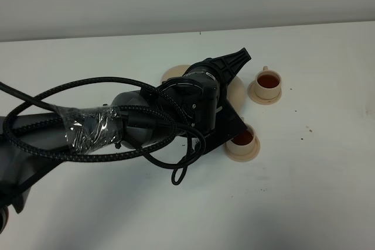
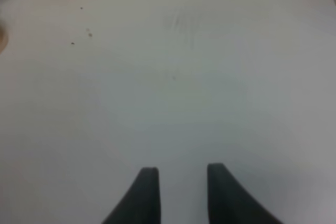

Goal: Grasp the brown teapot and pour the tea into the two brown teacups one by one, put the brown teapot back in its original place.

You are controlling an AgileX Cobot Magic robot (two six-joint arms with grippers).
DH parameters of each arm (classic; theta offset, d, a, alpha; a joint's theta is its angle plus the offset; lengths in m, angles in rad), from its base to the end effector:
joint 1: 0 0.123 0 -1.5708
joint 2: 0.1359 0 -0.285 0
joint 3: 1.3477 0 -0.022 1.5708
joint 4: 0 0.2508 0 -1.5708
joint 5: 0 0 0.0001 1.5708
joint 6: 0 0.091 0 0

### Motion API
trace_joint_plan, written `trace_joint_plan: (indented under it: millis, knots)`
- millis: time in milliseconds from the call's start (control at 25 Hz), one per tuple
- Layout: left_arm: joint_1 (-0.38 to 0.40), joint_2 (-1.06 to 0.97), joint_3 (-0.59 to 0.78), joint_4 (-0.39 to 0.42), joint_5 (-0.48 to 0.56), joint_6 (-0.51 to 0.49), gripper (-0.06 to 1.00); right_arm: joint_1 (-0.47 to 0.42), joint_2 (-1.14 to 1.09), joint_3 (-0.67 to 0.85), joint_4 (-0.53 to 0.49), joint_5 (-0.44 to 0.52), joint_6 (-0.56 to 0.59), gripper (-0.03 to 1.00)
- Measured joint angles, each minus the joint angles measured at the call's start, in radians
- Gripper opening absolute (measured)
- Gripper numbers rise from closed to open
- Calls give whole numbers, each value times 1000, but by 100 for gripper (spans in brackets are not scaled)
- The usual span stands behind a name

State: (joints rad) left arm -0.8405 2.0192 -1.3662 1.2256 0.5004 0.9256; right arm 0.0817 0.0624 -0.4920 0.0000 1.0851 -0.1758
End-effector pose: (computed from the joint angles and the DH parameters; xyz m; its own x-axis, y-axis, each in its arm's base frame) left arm 0.3243 -0.3004 0.1896 0.6139 0.4640 0.6386 0.1632 -0.8661 0.4724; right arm 0.0044 0.0004 0.2731 -0.5139 -0.2176 -0.8298 -0.1742 0.9736 -0.1474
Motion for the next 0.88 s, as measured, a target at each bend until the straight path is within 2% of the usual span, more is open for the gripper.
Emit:
trace_joint_plan:
  millis: [680,880]
  knots:
    - [0,0,0,0,-3,-1,13,0,0,0,0,0,0,24]
    - [0,0,0,-23,0,-15,13,0,0,0,0,0,0,24]
